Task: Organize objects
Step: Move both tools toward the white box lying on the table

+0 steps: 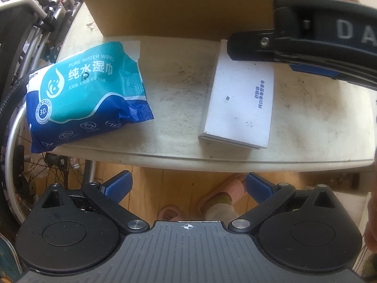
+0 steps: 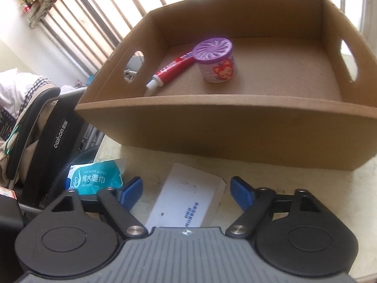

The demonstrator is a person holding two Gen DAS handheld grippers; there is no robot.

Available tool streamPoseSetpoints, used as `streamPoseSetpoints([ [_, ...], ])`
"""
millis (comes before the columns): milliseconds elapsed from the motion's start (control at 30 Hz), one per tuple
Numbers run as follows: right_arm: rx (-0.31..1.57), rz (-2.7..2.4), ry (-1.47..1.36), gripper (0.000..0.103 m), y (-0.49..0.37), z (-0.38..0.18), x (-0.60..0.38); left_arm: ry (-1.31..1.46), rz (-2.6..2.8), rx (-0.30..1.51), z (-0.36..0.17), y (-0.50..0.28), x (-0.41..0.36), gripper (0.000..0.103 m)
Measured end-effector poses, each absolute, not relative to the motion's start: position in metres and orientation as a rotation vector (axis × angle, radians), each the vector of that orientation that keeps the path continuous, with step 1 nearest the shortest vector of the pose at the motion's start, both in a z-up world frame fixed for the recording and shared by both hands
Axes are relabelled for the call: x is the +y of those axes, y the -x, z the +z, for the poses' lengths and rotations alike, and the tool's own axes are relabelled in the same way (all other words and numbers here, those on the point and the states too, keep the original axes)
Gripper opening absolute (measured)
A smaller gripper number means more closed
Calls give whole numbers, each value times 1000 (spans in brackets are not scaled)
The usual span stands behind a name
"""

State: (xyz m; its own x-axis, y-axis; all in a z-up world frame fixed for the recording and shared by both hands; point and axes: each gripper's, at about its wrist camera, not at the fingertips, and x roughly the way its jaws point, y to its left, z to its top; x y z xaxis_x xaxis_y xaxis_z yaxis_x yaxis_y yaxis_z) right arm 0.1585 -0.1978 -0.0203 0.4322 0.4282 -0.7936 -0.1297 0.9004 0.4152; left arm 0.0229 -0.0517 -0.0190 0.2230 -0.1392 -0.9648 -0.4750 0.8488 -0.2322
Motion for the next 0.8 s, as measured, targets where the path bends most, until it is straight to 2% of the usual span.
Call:
streamPoseSetpoints([
  [100, 1064, 388, -291, 67, -163, -24, -192, 557, 258, 1343, -20, -23, -50, 103],
  [600, 1057, 454, -182, 62, -180, -41, -180, 539, 270, 1324, -22, -21, -59, 103],
  [800, 1092, 432, -220, 58, -175, -45, -195, 543, 251, 1238, -14, -16, -64, 101],
])
